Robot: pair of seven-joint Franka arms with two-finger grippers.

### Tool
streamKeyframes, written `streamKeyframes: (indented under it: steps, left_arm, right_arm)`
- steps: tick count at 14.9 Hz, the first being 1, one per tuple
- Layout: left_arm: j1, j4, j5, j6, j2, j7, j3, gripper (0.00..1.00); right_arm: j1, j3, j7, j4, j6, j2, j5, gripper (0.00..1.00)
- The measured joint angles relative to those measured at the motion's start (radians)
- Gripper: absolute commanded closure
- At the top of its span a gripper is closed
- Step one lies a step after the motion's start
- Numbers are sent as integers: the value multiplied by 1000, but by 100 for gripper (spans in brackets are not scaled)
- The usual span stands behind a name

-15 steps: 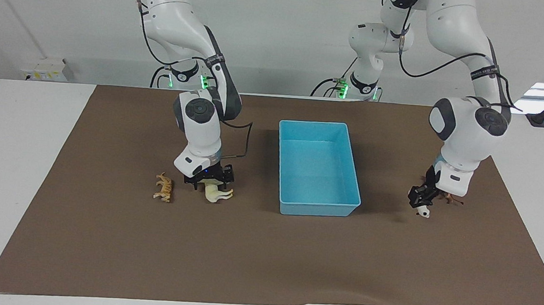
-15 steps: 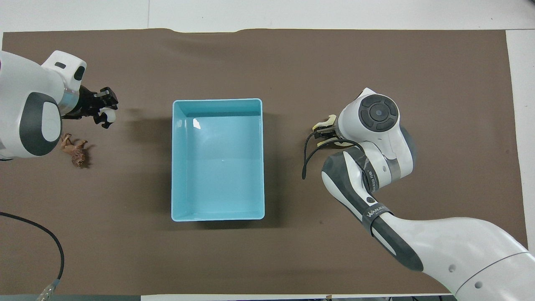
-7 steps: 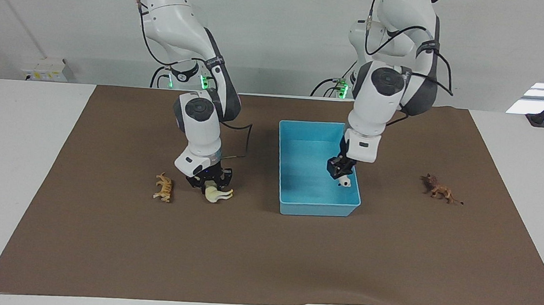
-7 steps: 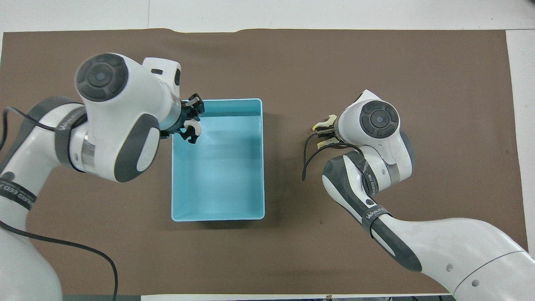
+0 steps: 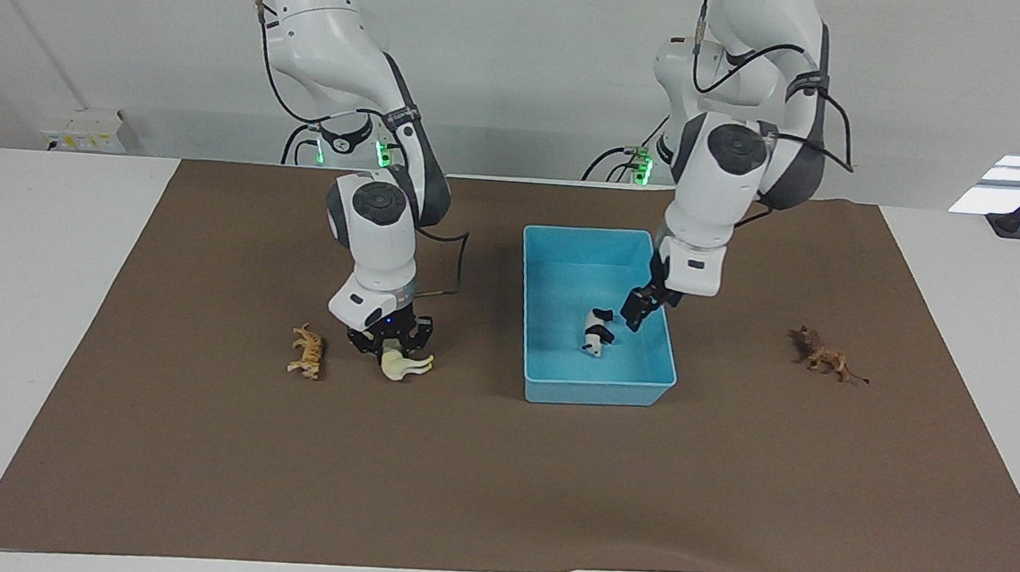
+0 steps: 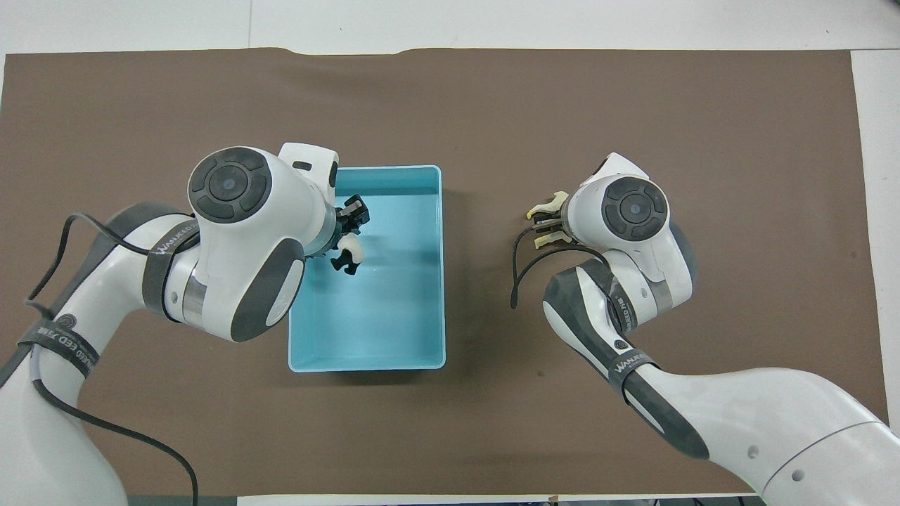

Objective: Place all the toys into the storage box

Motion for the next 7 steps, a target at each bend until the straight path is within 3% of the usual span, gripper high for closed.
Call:
streamKeyframes:
  steps: [3,5,7]
  left_arm:
    - [180,-1,1,-5,-20,248,7,0]
    - [302,-9,0,19,-16,403,10,0]
    - [383,-47,0,97,-5,455,11,0]
  right_arm:
    - [13,8,5,223,-298,-21,20,100]
    - [62,15,76,411,-493,-20,98,100]
    - [153,17,211,581,-586,17,127,100]
